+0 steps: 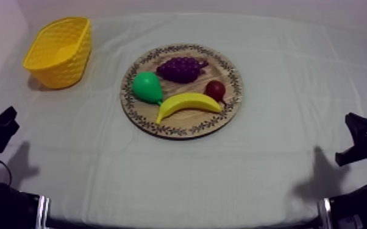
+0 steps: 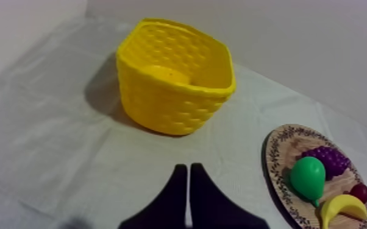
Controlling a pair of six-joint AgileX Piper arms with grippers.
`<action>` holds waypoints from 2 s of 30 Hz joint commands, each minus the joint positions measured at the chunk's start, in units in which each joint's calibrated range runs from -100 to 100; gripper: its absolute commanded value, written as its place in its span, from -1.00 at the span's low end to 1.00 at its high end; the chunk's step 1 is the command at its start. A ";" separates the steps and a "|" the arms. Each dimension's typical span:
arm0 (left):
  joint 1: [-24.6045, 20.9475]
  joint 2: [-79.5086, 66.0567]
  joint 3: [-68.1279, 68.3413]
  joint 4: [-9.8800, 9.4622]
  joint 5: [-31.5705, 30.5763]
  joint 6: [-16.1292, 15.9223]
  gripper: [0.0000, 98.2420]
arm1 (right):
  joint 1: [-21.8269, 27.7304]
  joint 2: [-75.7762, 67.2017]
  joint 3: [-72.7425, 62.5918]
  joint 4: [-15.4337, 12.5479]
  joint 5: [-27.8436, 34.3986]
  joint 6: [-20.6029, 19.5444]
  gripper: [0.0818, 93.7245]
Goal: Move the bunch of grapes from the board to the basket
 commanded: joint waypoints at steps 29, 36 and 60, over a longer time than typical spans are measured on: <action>6.18 3.02 0.25 -0.80 -1.33 -0.35 -1.00 | 0.02 -0.01 -0.02 0.00 -0.03 0.03 -0.99; 8.02 14.68 -3.06 -0.54 -2.31 -4.61 -1.00 | 0.02 -0.01 -0.02 0.00 -0.03 0.03 -0.99; 20.66 64.56 -51.22 -0.74 13.44 -18.91 -1.00 | 0.02 -0.01 -0.02 0.00 -0.03 0.03 -0.99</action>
